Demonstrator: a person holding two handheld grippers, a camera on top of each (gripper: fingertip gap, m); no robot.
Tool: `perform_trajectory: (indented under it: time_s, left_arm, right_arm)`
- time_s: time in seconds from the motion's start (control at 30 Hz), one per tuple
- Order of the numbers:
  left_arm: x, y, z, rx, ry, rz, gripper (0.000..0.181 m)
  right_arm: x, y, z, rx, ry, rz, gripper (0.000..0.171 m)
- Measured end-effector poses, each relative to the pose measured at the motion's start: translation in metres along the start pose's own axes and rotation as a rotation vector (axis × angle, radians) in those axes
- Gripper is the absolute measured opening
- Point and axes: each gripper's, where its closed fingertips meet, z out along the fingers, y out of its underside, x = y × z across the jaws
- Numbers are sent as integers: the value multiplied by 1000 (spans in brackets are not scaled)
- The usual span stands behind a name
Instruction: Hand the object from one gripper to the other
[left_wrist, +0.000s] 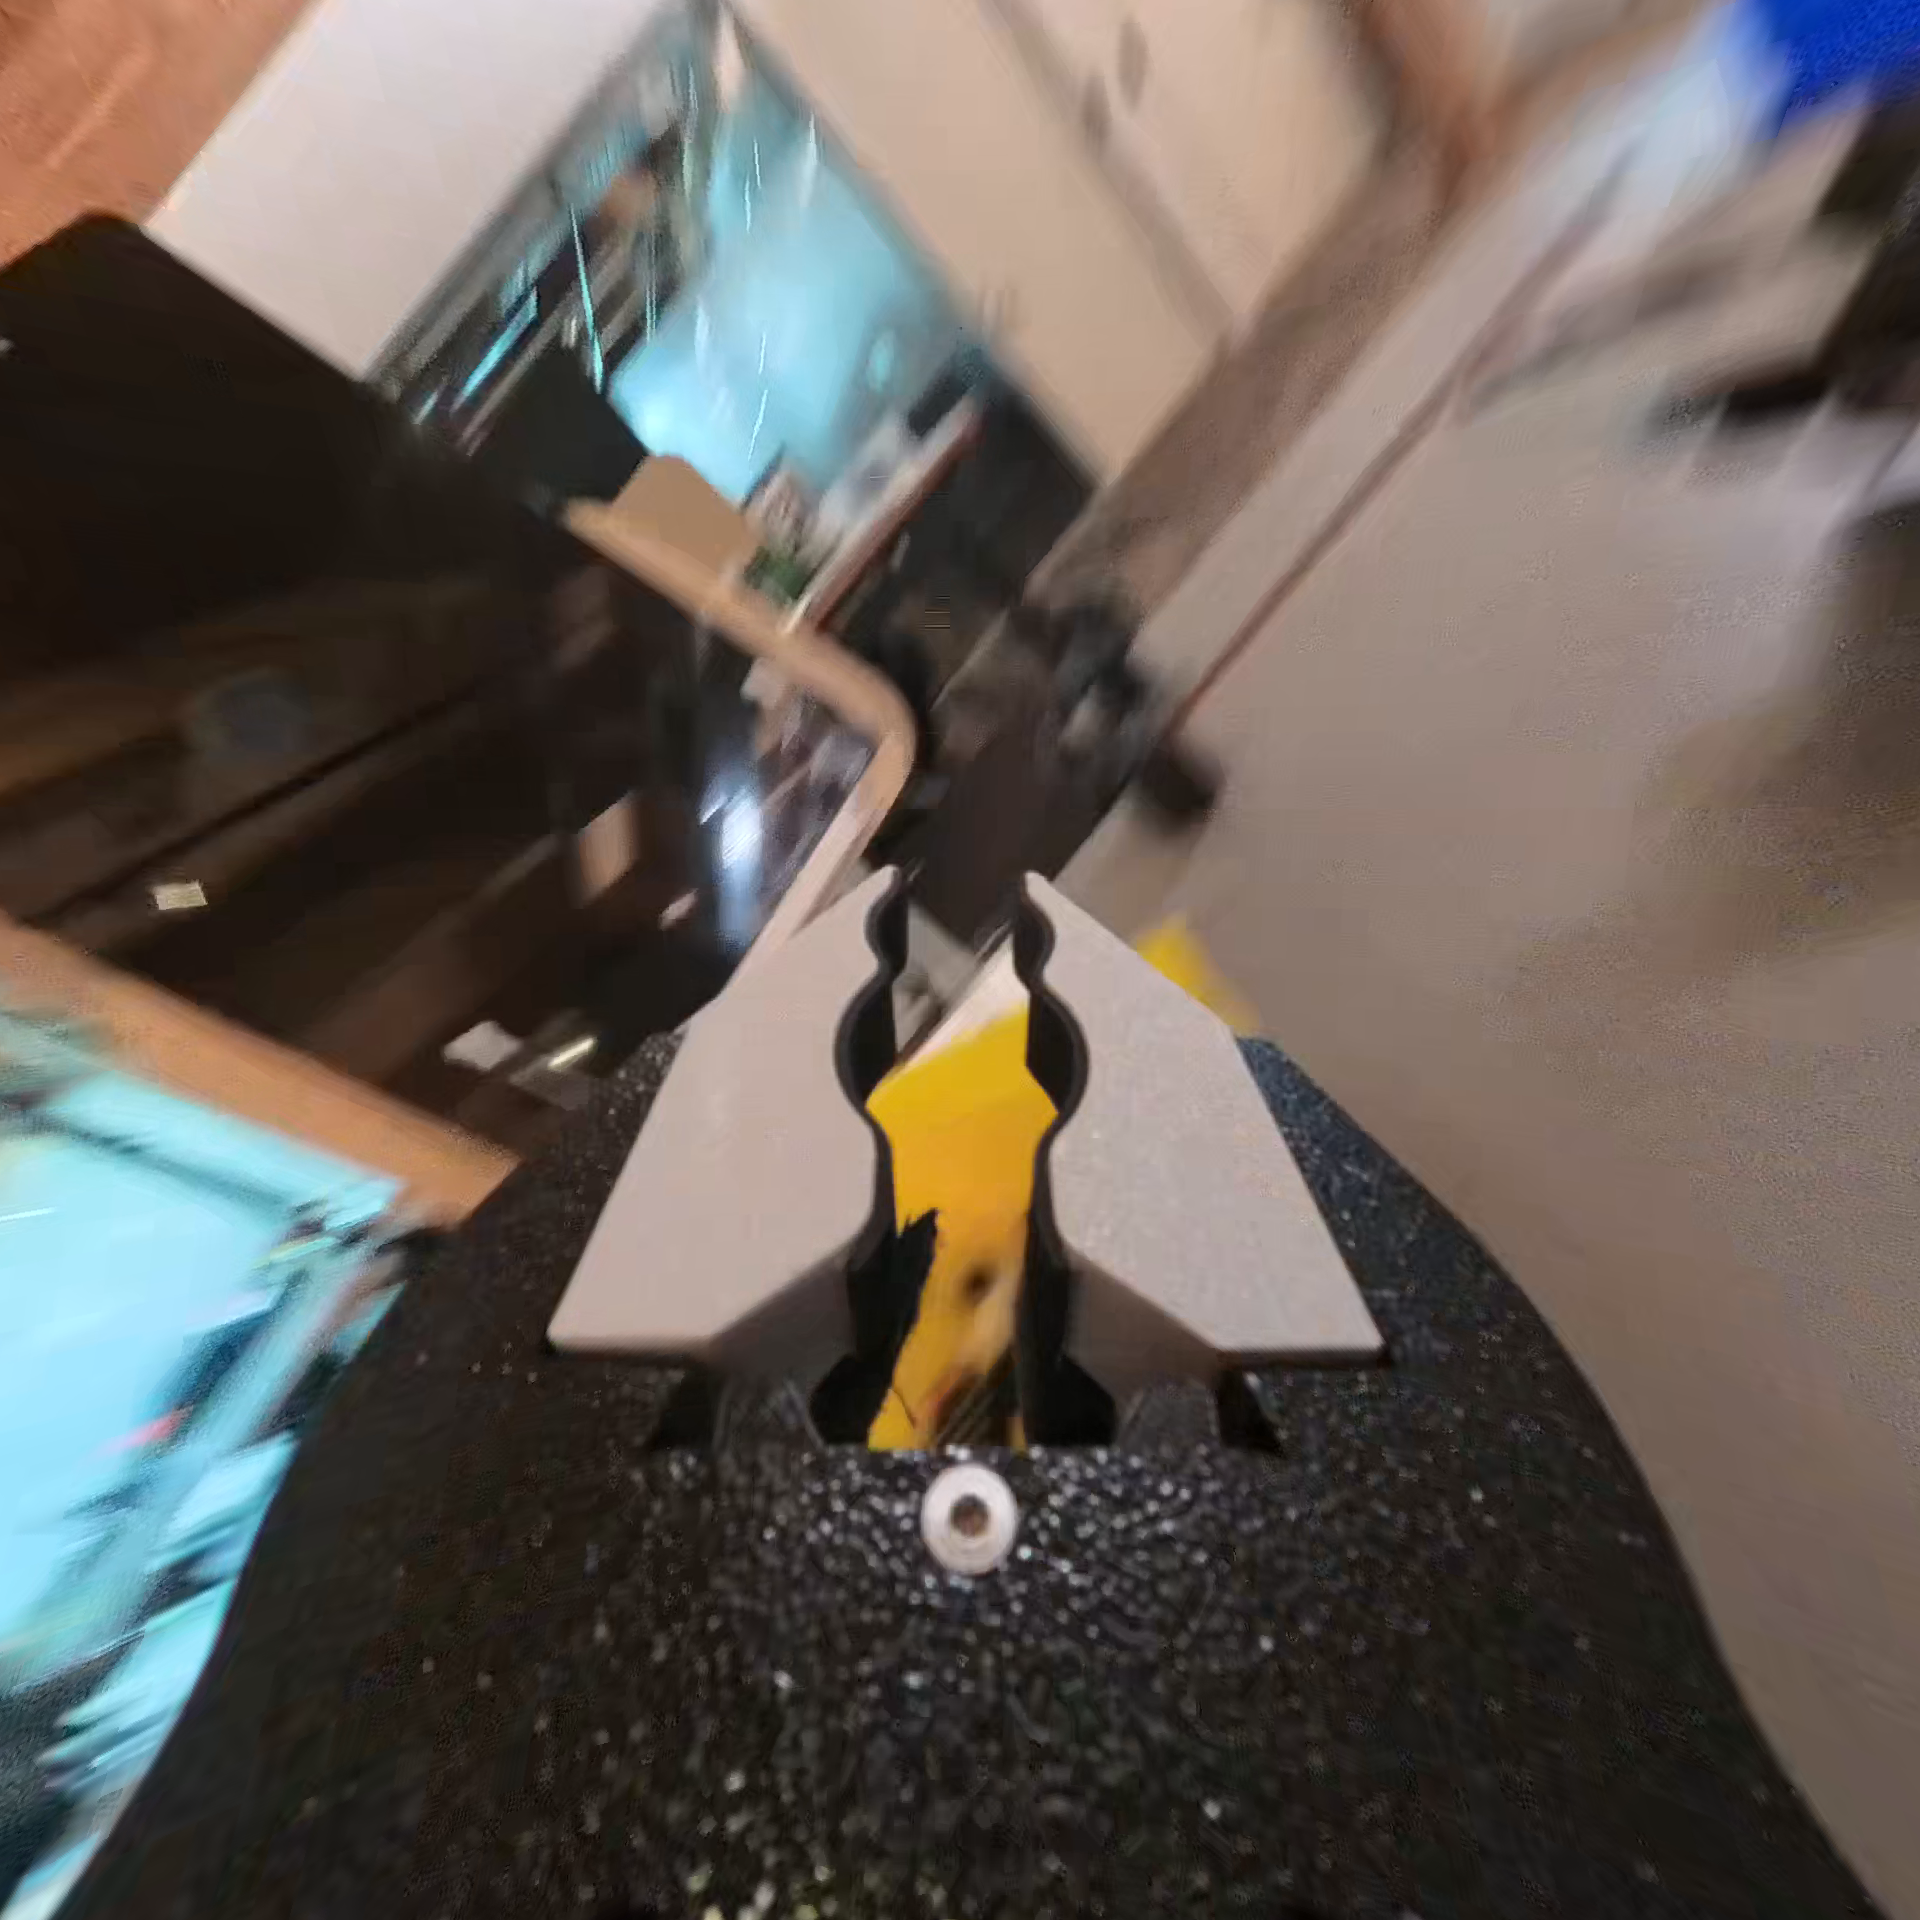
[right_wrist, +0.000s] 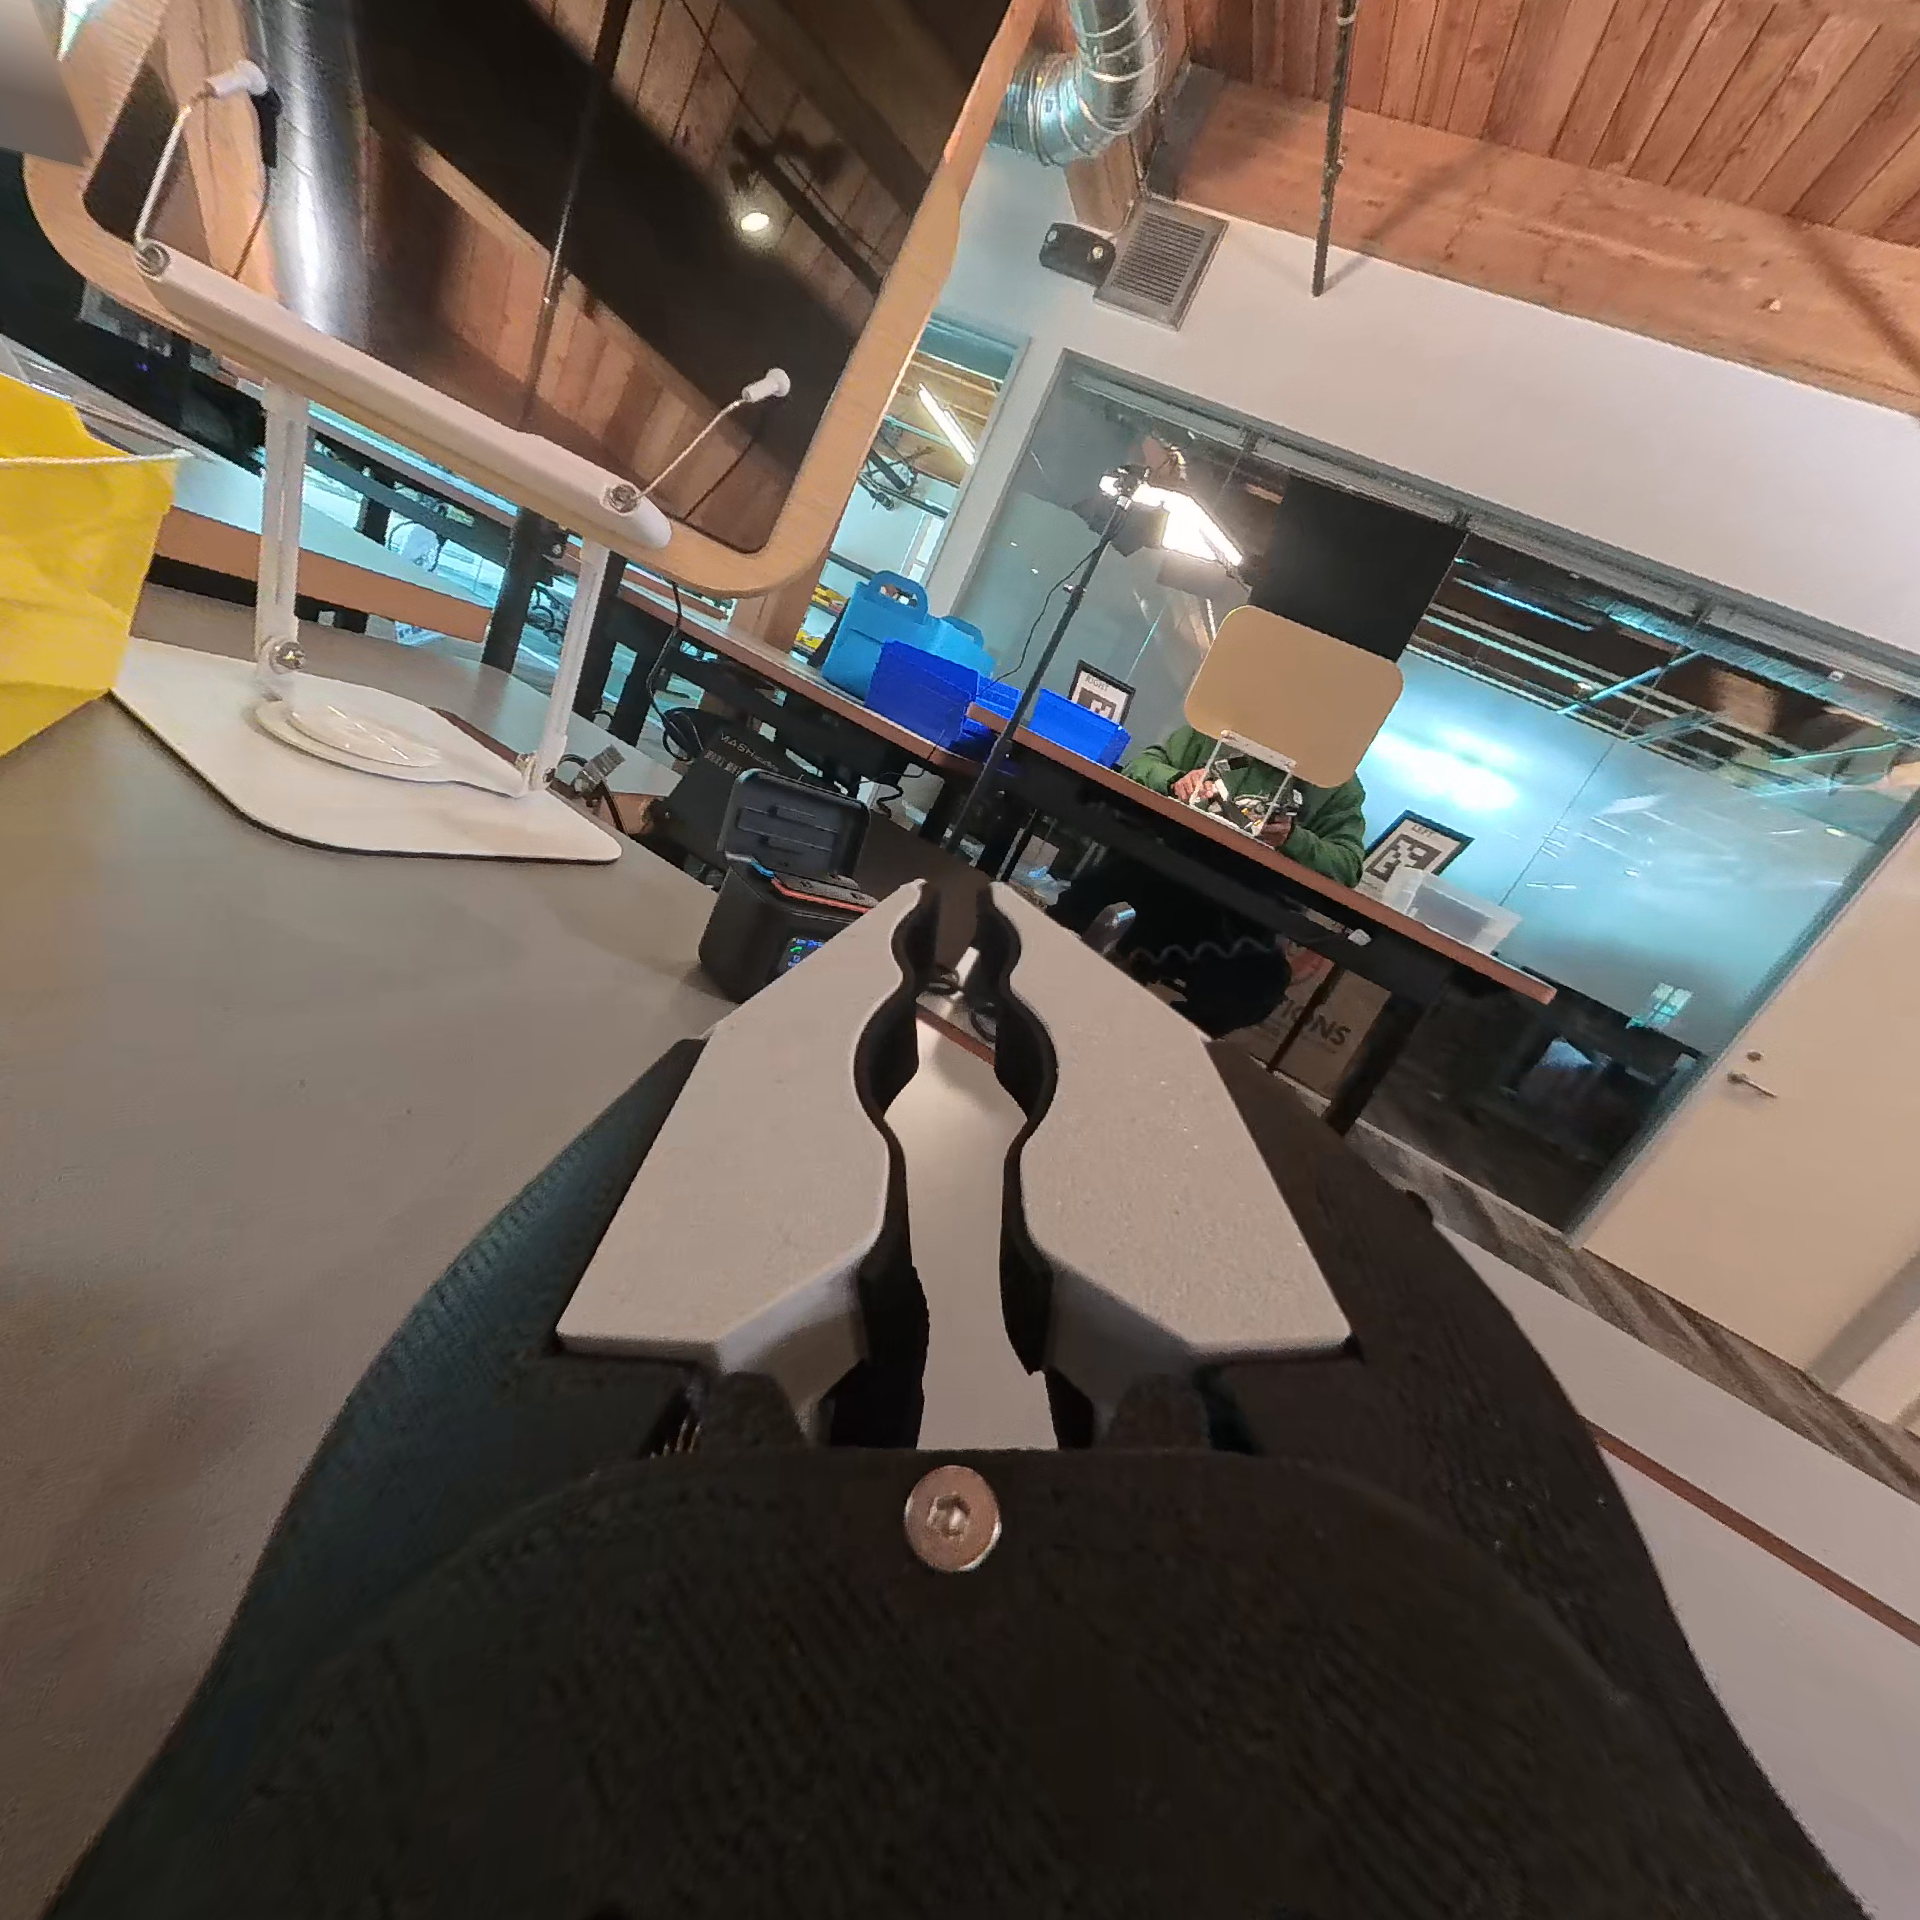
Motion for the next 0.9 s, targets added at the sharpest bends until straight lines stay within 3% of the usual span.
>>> perform_trajectory:
  time_s: [0.1,0.2,0.4,0.47,0.53,0.7,0.9]
  left_arm:
    - [-31,98,-32,-372,-3,384,17]
    - [-33,177,-58,-658,136,430,35]
    - [-29,225,-58,-739,249,281,44]
    - [-38,239,-56,-787,233,351,23]
    - [-49,236,-55,-795,197,447,3]
    - [-93,187,-60,-769,19,469,2]
    - [-155,100,-65,-654,-220,490,3]
  right_arm:
    - [4,4,0,-14,14,10,6]
    - [12,8,0,-28,43,56,6]
    - [20,13,-1,-42,66,113,5]
    - [19,13,-1,-42,62,109,5]
    - [18,12,-1,-41,58,102,5]
    - [19,13,-1,-45,63,105,5]
    - [20,13,-1,-39,60,115,5]
